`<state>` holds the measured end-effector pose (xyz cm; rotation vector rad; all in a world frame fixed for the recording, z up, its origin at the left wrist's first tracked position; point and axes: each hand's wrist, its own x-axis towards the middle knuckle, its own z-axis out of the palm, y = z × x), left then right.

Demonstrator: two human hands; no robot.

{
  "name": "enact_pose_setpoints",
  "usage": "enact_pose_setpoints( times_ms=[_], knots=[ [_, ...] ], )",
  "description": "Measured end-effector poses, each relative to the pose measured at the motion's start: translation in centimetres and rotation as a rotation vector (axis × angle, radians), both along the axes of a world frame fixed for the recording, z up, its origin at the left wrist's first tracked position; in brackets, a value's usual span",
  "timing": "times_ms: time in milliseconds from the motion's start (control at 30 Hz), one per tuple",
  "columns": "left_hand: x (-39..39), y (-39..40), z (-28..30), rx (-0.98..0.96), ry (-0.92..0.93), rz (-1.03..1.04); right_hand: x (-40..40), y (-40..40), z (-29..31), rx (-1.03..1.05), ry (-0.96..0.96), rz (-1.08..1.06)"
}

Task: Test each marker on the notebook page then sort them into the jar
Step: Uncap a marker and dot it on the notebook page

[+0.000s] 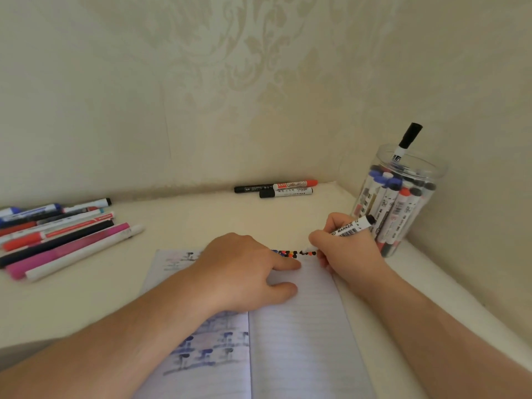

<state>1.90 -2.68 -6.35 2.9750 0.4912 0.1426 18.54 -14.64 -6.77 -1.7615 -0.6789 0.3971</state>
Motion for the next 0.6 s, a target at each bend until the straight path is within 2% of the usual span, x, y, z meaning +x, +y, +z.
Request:
enact_pose_setpoints(
  times_ms=[467,600],
  knots=[
    [-0.12,-0.46,0.23,-0.018,0.018,0.012,-0.05,0.18,-0.42,-0.043,-0.068,0.01],
    [-0.2,-0.61,0.28,-0.011,0.023,0.023,0.12,0.08,-0.43,-0.026,-0.038,0.014]
  ],
)
